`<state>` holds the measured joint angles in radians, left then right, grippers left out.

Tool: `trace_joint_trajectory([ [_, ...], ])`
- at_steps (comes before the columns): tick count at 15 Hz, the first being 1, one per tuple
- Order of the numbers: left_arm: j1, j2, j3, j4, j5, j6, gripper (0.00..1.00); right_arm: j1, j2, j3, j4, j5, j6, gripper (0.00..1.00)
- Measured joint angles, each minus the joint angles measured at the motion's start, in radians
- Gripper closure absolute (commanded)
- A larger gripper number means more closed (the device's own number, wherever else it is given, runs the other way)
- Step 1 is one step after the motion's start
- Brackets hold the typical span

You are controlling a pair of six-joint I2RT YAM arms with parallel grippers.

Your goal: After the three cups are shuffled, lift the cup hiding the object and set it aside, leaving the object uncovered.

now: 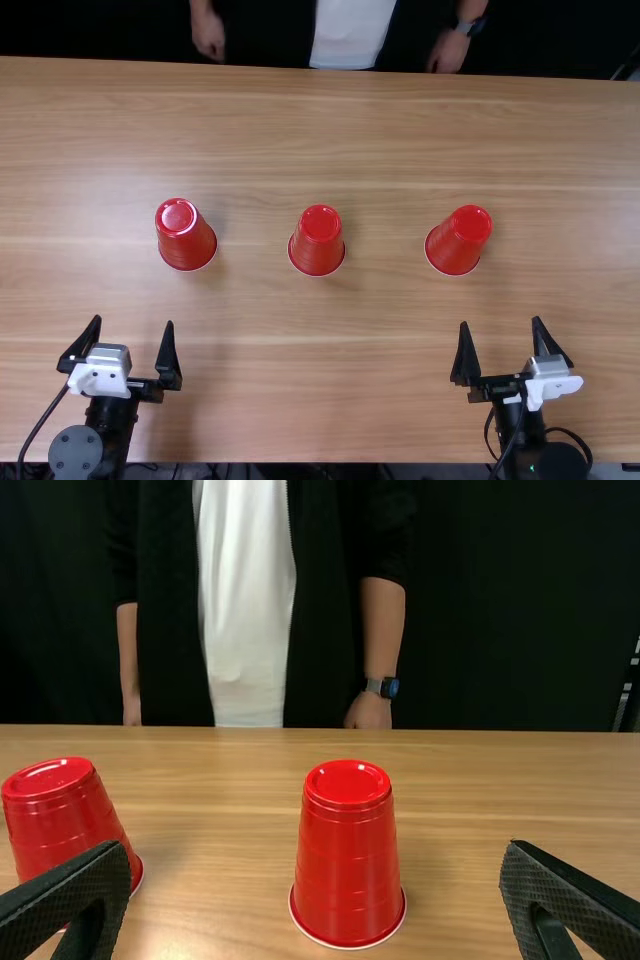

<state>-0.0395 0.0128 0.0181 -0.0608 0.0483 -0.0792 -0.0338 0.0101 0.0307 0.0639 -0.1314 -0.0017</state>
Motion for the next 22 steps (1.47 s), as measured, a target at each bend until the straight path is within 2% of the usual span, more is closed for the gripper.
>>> trace_joint_trajectory([
  [6,0.0,0.0,0.093,-0.061,0.0,0.0,0.0,-0.008,0.0,0.054,-0.005,-0.001,-0.001,0.0],
  [9,0.0,0.028,0.267,-0.138,-0.001,0.0,0.0,-0.008,0.0,0.172,-0.004,0.0,-0.001,0.0],
  [12,0.0,0.164,0.443,-0.233,-0.003,0.0,0.0,-0.008,0.058,0.311,-0.014,0.0,-0.001,0.0],
  [15,0.0,0.326,0.658,-0.435,-0.005,0.0,0.0,-0.008,0.227,0.513,-0.169,-0.001,-0.005,0.0],
  [16,0.0,0.384,0.737,-0.508,-0.008,0.0,0.0,-0.008,0.305,0.602,-0.249,0.0,-0.017,0.0],
  [18,0.0,0.467,0.858,-0.595,-0.035,0.001,0.0,-0.008,0.437,0.748,-0.396,-0.003,-0.047,0.0],
  [20,-0.021,0.557,0.962,-0.721,-0.084,0.0,0.0,-0.008,0.539,0.868,-0.561,-0.004,-0.064,0.0],
  [22,-0.023,0.67,1.061,-0.864,-0.101,0.0,0.0,-0.008,0.608,0.957,-0.66,-0.006,-0.072,0.0],
])
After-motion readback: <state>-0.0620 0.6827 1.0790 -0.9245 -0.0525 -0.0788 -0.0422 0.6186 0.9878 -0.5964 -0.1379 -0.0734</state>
